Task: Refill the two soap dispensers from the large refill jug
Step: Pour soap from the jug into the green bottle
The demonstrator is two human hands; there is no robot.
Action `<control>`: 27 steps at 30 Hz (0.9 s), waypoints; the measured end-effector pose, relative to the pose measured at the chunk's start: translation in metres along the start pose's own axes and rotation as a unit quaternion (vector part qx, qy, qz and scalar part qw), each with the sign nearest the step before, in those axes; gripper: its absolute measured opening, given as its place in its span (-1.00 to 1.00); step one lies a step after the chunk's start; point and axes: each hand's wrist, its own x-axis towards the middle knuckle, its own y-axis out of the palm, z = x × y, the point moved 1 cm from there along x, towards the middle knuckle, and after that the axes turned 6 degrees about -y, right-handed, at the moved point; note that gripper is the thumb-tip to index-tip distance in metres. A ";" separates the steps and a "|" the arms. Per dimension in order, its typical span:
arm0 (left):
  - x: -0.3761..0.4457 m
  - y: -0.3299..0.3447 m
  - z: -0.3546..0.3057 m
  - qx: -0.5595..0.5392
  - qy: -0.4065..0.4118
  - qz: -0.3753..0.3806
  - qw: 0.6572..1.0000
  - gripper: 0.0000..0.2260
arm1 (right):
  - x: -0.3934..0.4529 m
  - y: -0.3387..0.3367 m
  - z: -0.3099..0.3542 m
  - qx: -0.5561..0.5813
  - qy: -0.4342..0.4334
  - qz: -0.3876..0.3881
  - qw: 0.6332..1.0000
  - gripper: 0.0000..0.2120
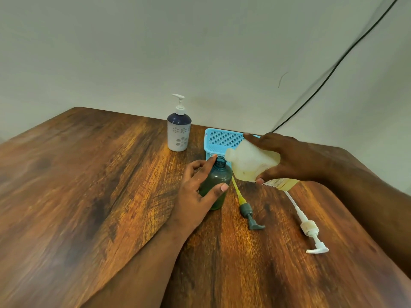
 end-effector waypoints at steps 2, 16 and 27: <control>0.000 0.000 -0.002 0.001 0.001 0.002 1.000 -0.48 | -0.001 0.000 -0.001 -0.007 -0.002 -0.006 1.000 -0.07; 0.000 0.000 0.000 0.008 0.012 -0.003 1.000 -0.47 | 0.006 0.004 -0.013 -0.026 -0.027 -0.022 0.999 -0.03; 0.000 0.000 0.000 0.006 0.019 -0.004 1.000 -0.48 | 0.004 0.004 -0.009 -0.029 -0.019 -0.019 0.999 -0.01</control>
